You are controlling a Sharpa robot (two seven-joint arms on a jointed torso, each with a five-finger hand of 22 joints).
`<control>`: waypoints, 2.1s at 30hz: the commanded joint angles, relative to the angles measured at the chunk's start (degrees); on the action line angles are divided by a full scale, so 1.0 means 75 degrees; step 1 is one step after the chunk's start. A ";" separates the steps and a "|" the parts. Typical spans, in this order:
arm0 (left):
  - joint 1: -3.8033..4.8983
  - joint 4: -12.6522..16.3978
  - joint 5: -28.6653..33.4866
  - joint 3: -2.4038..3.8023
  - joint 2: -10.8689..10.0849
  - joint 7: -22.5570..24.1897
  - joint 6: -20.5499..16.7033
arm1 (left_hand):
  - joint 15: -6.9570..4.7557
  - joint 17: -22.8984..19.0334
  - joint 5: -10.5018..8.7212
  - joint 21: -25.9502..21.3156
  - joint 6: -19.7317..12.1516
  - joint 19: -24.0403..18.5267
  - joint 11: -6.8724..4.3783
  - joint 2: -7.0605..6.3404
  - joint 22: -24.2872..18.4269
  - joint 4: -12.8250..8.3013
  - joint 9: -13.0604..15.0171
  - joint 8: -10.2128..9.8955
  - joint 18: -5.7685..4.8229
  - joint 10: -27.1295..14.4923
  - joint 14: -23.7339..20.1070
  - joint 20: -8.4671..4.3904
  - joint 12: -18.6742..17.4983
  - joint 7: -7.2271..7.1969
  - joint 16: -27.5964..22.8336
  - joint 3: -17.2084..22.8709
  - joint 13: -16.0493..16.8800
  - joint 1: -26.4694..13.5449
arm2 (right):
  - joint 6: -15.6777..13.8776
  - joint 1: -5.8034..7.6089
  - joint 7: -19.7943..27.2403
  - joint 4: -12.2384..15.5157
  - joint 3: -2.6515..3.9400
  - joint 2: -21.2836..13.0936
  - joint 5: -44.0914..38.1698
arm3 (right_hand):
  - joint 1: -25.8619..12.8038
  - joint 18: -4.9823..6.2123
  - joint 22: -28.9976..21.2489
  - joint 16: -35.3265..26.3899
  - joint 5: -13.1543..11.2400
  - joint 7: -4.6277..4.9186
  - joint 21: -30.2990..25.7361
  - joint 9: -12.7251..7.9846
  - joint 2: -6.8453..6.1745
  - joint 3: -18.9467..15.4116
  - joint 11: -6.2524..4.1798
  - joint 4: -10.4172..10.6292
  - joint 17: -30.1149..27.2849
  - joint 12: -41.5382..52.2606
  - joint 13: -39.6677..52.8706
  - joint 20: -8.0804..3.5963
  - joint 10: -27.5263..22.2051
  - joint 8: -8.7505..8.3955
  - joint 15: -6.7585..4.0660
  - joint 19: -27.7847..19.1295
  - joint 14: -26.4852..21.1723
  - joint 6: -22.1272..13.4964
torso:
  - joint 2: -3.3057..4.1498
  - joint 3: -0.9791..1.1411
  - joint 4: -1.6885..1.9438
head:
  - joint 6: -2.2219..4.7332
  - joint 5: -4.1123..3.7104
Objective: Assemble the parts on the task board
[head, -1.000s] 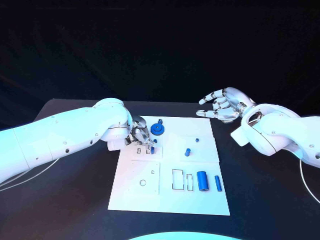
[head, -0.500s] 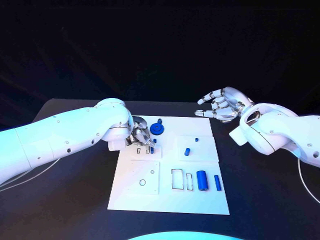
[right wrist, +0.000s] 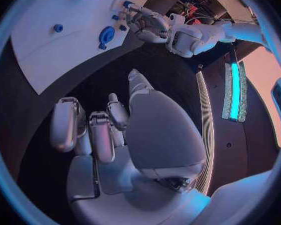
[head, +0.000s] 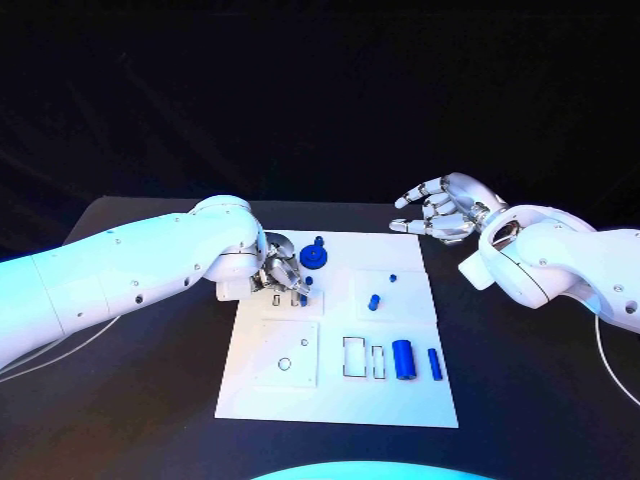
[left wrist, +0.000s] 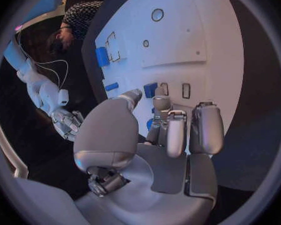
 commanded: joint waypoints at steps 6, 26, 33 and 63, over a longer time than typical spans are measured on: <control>0.0003 -0.0084 0.0086 -0.0005 0.0071 0.0047 0.0184 | -0.0044 0.1799 -0.0021 0.0048 0.0061 0.0046 -0.0037 0.0070 0.0014 -0.0017 0.0029 0.0046 -0.0137 0.0049 0.0721 0.0009 0.0046 -0.0018 0.0013 0.0057 0.0019 0.0081 | 0.0141 0.0000 0.0008 0.0017 0.0003 -0.0005 -0.0060 | 0.0005 0.0063 0.0179 -0.0032 -0.0040 -0.0015 -0.0028 -0.0001 0.0093 0.0041 -0.0037 0.0016 0.1109 0.0018 -0.0001 0.0010 -0.0014 0.0031 -0.0048 -0.0055 0.0560 0.0041 | 0.0002 0.0001 -0.0003 | -0.0012 -0.0015; -0.0003 -0.0212 0.0155 -0.0028 0.0152 0.0123 0.0312 | -0.0124 0.1786 -0.0001 0.0099 0.0055 0.0041 -0.0126 0.0268 0.0097 -0.0097 0.0328 0.0156 -0.0146 0.0110 0.0716 -0.0033 0.0057 -0.0115 0.0001 0.0654 0.0093 0.0854 | 0.0184 0.0000 -0.0001 0.0017 0.0002 0.0006 -0.0060 | 0.0015 0.0066 0.0170 -0.0036 -0.0039 -0.0021 -0.0044 -0.0005 0.0130 0.0068 -0.0043 0.0014 0.1101 0.0027 0.0005 0.0003 -0.0003 0.0047 -0.0054 -0.0061 0.0557 0.0049 | -0.0006 0.0001 0.0006 | -0.0067 -0.0039; -0.0003 -0.0231 0.0160 -0.0032 0.0156 0.0143 0.0375 | -0.0147 0.1778 0.0012 0.0123 -0.0002 0.0041 -0.0155 0.0143 0.0145 -0.0203 0.0590 0.0244 -0.0153 0.0160 0.0713 -0.0046 0.0043 -0.0145 -0.0009 0.1382 0.0132 0.1295 | 0.0205 0.0000 -0.0003 0.0014 0.0002 0.0008 -0.0060 | 0.0018 0.0064 0.0175 -0.0037 -0.0039 -0.0022 -0.0038 -0.0006 0.0136 0.0073 -0.0044 0.0012 0.1100 0.0028 0.0006 0.0002 -0.0001 0.0049 -0.0055 -0.0057 0.0557 0.0051 | -0.0006 0.0003 0.0006 | -0.0075 -0.0041; -0.0053 0.0668 0.0702 0.0025 -0.0707 0.0482 -0.1663 | -0.0258 0.1642 0.0137 0.0168 0.0244 0.0078 -0.0283 -0.0629 0.0259 -0.1284 0.1523 0.0603 -0.0167 0.0944 0.0678 -0.0124 0.0612 -0.0256 -0.0106 0.4176 0.1017 0.0684 | 0.0228 -0.0005 -0.0001 -0.0028 -0.0002 -0.0026 -0.0060 | 0.0014 0.0066 0.0168 -0.0039 -0.0042 -0.0026 -0.0051 -0.0009 0.0163 0.0092 -0.0049 0.0016 0.1098 0.0034 0.0009 -0.0003 0.0007 0.0064 -0.0060 -0.0061 0.0557 0.0059 | -0.0003 0.0007 0.0023 | -0.0051 0.0013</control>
